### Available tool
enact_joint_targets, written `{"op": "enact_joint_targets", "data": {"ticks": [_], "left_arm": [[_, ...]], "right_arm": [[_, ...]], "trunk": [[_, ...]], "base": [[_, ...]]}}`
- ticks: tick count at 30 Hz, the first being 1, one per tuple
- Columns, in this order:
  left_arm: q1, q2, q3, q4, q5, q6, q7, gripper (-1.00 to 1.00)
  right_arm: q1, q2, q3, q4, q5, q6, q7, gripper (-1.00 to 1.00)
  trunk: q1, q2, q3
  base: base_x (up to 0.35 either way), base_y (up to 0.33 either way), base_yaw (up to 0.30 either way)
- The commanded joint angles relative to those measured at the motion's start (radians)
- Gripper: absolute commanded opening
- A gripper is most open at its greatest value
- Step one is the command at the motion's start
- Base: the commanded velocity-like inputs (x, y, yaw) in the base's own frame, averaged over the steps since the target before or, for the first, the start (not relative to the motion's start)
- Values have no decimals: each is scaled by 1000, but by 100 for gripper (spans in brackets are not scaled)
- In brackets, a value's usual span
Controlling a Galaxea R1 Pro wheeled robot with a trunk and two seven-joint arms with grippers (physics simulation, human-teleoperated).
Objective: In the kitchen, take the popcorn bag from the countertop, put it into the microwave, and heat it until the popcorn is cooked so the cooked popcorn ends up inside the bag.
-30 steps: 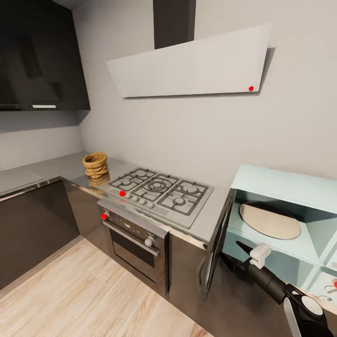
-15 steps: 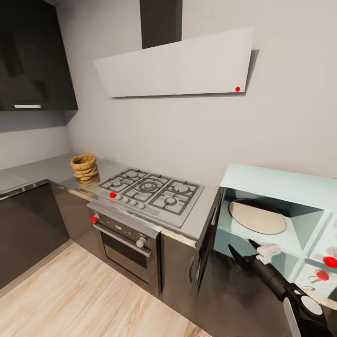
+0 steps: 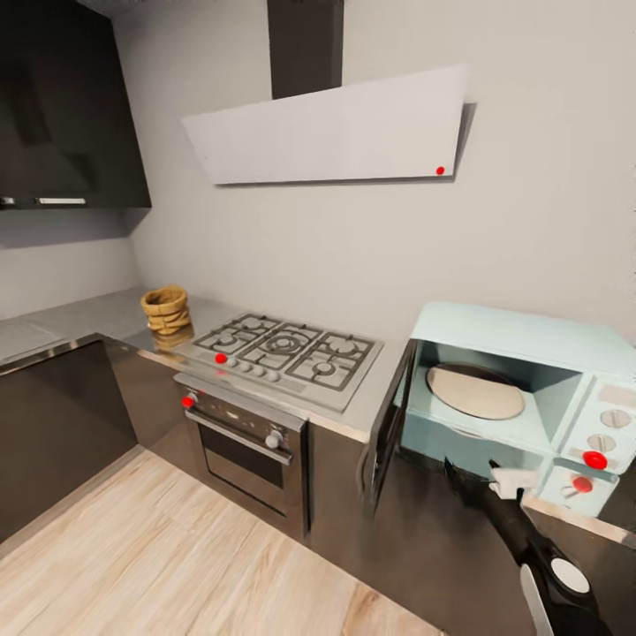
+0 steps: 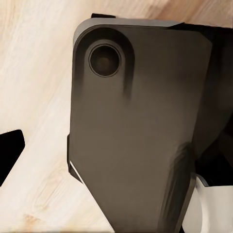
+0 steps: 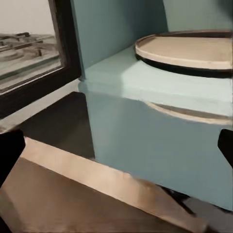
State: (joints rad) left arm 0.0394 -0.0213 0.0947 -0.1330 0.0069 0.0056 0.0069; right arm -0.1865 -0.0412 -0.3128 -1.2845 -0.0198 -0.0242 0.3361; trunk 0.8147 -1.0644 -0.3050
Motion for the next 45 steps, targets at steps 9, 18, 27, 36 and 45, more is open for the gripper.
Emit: {"op": "enact_joint_targets", "data": {"ticks": [9,18,27,36,45], "left_arm": [[1,0,7,-2,1,1,1,100],[1,12,15,-2,2,1,1,100],[1,25,35,-2,2,1,1,100],[1,26,48,-2,2,1,1,100],[1,23,46,-2,1,2,1,100]], "right_arm": [[-1,0,0,429,21,-13,-118,100],[-1,0,6,1128,252,-163,-264,100],[16,1,8,1362,308,-152,-328,100],[45,24,2,1364,303,-156,-529,100],[45,36,1,1364,303,-158,-532,100]], "trunk": [[0,-1,-1],[0,-1,-1],[0,-1,-1],[0,-1,-1],[0,-1,-1]], "base": [[-290,183,0],[-213,219,0],[84,298,2],[19,48,237],[0,0,271]]}}
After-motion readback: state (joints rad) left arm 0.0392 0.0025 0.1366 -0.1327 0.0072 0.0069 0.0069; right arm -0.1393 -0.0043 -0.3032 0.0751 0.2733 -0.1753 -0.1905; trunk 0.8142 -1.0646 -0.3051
